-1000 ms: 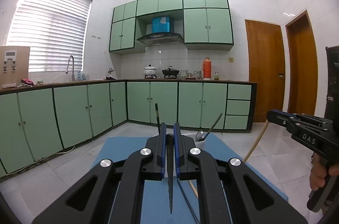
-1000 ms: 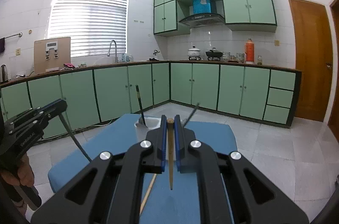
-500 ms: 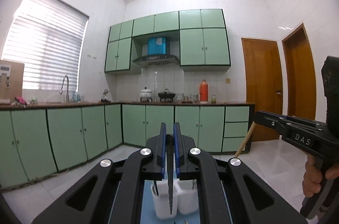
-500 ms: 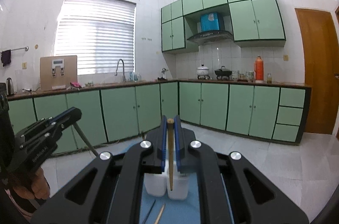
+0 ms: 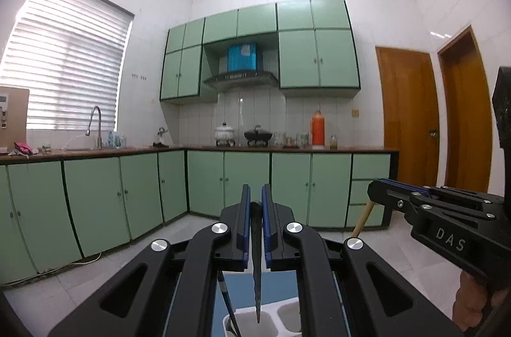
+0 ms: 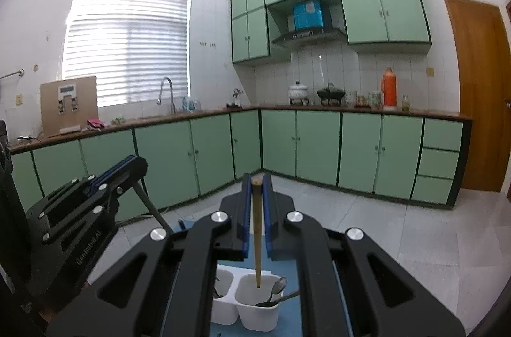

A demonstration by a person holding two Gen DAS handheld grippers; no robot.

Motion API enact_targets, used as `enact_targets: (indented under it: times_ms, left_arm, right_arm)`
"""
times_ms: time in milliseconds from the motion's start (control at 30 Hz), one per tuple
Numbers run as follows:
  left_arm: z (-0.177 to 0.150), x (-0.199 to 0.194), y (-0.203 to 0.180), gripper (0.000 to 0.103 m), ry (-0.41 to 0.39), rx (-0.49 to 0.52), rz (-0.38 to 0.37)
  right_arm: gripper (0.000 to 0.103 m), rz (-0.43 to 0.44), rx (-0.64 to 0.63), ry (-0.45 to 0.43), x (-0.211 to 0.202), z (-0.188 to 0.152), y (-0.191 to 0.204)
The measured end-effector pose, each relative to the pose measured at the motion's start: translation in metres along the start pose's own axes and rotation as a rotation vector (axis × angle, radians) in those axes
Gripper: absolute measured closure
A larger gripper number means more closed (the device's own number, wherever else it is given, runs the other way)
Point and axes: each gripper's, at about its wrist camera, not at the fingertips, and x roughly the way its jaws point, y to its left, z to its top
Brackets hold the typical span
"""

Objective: Organize utensils
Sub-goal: 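Lower both chopsticks into the holder and open both tools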

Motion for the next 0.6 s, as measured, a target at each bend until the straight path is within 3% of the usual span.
enact_targets:
  times_ms: [267, 600]
  left_arm:
    - [-0.033, 0.039, 0.007, 0.096, 0.076, -0.018, 0.013]
    - [-0.056, 0.062, 0.012, 0.096, 0.137, -0.016, 0.035]
  right_arm:
    - [0.097, -0.007, 0.013, 0.059, 0.042, -0.031, 0.005]
    - [0.097, -0.028, 0.02, 0.102, 0.065, -0.058, 0.006]
